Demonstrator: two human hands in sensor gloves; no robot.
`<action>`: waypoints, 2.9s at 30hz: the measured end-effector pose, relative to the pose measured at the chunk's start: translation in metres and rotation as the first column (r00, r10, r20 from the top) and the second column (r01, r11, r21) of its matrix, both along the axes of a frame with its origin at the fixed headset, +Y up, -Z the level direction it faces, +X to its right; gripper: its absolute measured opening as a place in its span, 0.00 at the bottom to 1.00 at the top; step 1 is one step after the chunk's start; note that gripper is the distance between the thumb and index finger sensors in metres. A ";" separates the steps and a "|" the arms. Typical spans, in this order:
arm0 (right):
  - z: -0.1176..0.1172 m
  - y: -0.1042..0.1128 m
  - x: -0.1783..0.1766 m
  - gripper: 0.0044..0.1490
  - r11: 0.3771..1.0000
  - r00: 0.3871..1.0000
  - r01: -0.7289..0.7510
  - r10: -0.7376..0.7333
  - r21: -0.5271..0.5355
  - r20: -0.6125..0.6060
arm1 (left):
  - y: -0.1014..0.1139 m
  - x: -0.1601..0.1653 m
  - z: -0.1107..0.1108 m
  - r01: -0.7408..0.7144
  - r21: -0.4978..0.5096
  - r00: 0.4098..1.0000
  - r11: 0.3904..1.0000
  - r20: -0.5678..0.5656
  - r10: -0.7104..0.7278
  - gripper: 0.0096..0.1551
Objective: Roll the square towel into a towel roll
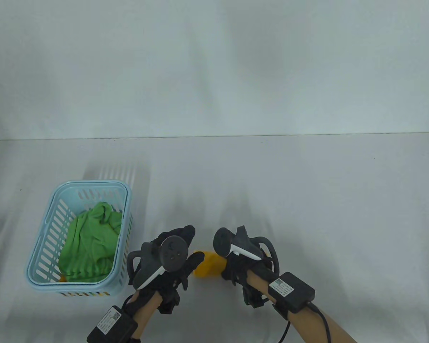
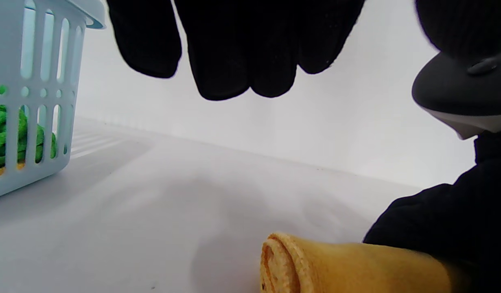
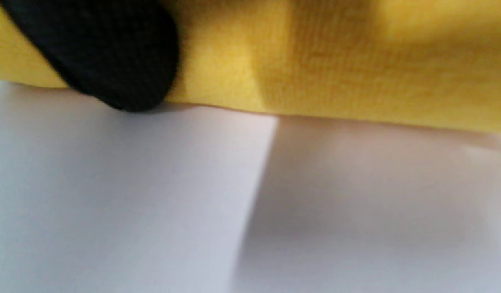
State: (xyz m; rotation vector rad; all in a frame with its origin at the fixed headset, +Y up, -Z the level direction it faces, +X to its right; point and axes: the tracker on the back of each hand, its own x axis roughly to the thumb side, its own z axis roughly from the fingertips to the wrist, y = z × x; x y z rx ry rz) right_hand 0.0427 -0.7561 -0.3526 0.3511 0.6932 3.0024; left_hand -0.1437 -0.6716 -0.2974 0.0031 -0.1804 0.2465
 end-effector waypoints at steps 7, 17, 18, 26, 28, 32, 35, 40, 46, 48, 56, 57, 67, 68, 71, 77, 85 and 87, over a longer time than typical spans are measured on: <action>0.003 0.001 0.005 0.43 0.998 0.999 0.044 -0.045 0.036 0.021 | 0.000 -0.002 0.000 -0.009 0.001 1.000 1.000 -0.006 0.009 0.48; -0.008 0.065 0.063 0.43 0.963 0.948 0.203 -0.238 0.175 0.212 | 0.000 -0.002 0.000 -0.011 0.008 1.000 1.000 -0.007 0.011 0.48; -0.011 0.074 0.074 0.43 0.959 0.940 0.203 -0.247 0.199 0.236 | 0.000 -0.002 0.000 -0.010 0.008 1.000 1.000 -0.007 0.010 0.48; -0.049 0.120 0.170 0.43 0.924 0.861 0.067 -0.244 0.375 0.446 | -0.001 -0.001 0.001 -0.006 0.007 1.000 1.000 -0.005 0.006 0.48; -0.060 0.119 0.193 0.43 0.919 0.831 0.019 -0.234 0.395 0.505 | -0.001 0.000 0.001 -0.005 0.004 1.000 1.000 0.002 0.005 0.48; -0.080 0.108 0.234 0.43 0.913 0.771 -0.093 -0.187 0.397 0.609 | -0.003 0.003 0.001 0.002 0.003 1.000 1.000 0.010 -0.002 0.48; -0.094 0.089 0.265 0.43 0.914 0.710 -0.166 -0.151 0.371 0.688 | -0.003 0.004 0.002 0.000 0.002 1.000 1.000 0.009 0.000 0.48; -0.105 0.057 0.294 0.43 0.930 0.638 -0.196 -0.121 0.312 0.761 | -0.004 0.005 0.001 0.002 -0.008 1.000 1.000 0.004 -0.002 0.48; -0.110 0.018 0.310 0.43 0.952 0.601 -0.184 -0.087 0.243 0.795 | -0.007 0.008 0.000 0.011 -0.023 1.000 1.000 0.009 -0.010 0.48; -0.112 0.012 0.311 0.43 0.956 0.598 -0.178 -0.082 0.232 0.798 | -0.007 0.009 0.000 0.012 -0.024 1.000 1.000 0.015 -0.011 0.48; -0.113 0.003 0.312 0.51 0.969 0.607 -0.162 -0.052 0.188 0.793 | -0.008 0.011 0.001 0.018 -0.030 1.000 0.999 0.018 -0.017 0.48; -0.112 0.003 0.312 0.52 0.969 0.608 -0.163 -0.051 0.187 0.793 | -0.008 0.011 0.001 0.018 -0.031 1.000 0.999 0.017 -0.017 0.48; -0.099 0.023 0.311 0.60 0.971 0.635 -0.182 -0.006 0.157 0.772 | -0.007 0.011 0.001 0.020 -0.034 1.000 0.999 0.009 -0.020 0.48; -0.097 0.028 0.309 0.59 0.970 0.642 -0.189 0.002 0.155 0.767 | -0.007 0.011 0.001 0.022 -0.032 1.000 0.999 0.009 -0.022 0.48; -0.090 0.038 0.307 0.54 0.968 0.650 -0.196 0.009 0.156 0.760 | -0.007 0.011 0.001 0.024 -0.026 1.000 0.999 0.009 -0.023 0.48; -0.075 0.070 0.298 0.48 0.959 0.672 -0.166 -0.061 0.231 0.738 | -0.006 0.011 0.001 0.033 -0.013 0.999 0.999 0.015 -0.032 0.49; -0.052 0.113 0.265 0.50 0.937 0.762 -0.161 -0.082 0.309 0.643 | -0.001 0.011 0.003 0.034 0.027 0.999 0.999 0.015 -0.034 0.50; -0.047 0.119 0.253 0.50 0.935 0.791 -0.150 -0.082 0.322 0.606 | 0.000 0.011 0.005 0.035 0.037 0.999 0.999 0.015 -0.035 0.50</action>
